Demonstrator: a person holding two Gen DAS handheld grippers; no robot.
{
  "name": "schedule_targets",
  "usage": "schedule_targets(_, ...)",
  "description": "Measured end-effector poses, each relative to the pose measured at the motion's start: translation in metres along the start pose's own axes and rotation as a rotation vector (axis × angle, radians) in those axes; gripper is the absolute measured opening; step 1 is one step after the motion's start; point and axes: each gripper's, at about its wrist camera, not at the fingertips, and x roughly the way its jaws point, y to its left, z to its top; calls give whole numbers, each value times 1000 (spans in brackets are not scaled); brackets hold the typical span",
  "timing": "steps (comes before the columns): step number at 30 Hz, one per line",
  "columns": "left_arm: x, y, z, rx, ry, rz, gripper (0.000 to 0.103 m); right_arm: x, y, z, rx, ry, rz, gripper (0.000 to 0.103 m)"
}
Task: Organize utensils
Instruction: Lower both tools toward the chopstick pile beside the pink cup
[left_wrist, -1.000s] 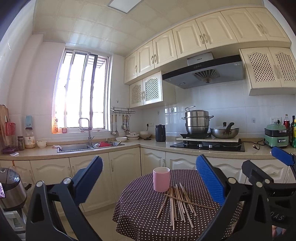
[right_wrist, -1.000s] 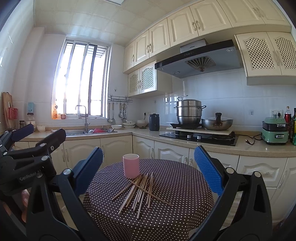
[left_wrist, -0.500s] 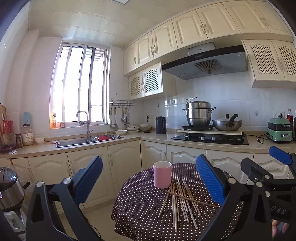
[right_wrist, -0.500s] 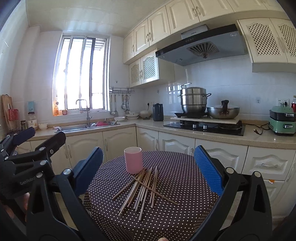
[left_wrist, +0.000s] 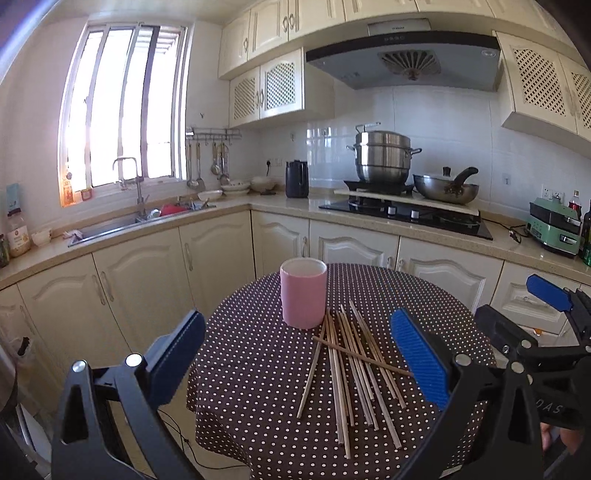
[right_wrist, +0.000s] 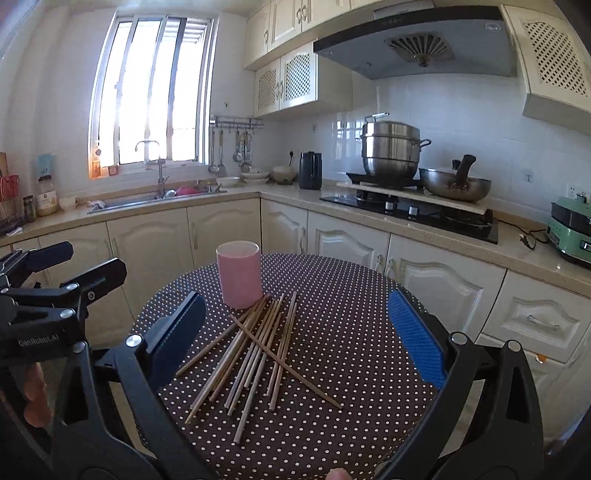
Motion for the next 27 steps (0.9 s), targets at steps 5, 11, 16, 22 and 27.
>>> schedule_targets(5,65,7,-17,44,194,-38,96,50,-10,-10,-60,133,14,97)
schedule_targets(11,121,6,-43,84,366,-36,78,115,-16,-29,-151,339,95,76)
schedule_targets(16,145,7,-58,82,422,-46,76,159,-2,-44,-195,474,234,53)
schedule_targets(22,165,14,-65,77,472,-64,72,186,19,-57,-309,575,286,33)
schedule_targets(27,180,15,-66,88,509,-89,70,199,21,-60,-346,643,311,24)
